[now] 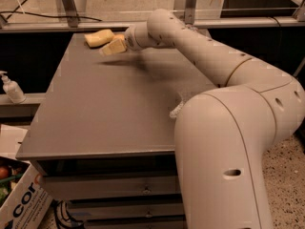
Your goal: Move orange near sponge
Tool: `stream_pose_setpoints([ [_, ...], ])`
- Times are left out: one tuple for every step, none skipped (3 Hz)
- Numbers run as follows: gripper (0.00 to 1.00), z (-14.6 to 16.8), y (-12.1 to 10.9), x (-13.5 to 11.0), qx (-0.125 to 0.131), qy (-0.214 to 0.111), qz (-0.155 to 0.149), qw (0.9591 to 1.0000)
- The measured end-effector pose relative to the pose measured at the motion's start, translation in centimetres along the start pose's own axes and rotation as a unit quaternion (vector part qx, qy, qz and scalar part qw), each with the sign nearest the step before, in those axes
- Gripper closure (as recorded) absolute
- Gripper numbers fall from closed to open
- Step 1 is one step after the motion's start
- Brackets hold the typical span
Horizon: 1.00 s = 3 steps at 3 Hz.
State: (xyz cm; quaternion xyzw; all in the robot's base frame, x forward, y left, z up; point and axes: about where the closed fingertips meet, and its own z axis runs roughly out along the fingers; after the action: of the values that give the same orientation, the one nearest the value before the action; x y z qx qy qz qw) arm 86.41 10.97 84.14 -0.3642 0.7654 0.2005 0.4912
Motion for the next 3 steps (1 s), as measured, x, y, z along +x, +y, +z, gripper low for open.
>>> stream_pose_setpoints([
  [0.0, -0.9, 0.6, -0.1, -0.041, -0.019, 0.001, 0.999],
  [0.0, -2.9, 1.6, -0.2, -0.086, -0.044, -0.012, 0.9952],
  [0.0, -5.6, 1.8, -0.6, -0.112, -0.067, -0.028, 0.991],
])
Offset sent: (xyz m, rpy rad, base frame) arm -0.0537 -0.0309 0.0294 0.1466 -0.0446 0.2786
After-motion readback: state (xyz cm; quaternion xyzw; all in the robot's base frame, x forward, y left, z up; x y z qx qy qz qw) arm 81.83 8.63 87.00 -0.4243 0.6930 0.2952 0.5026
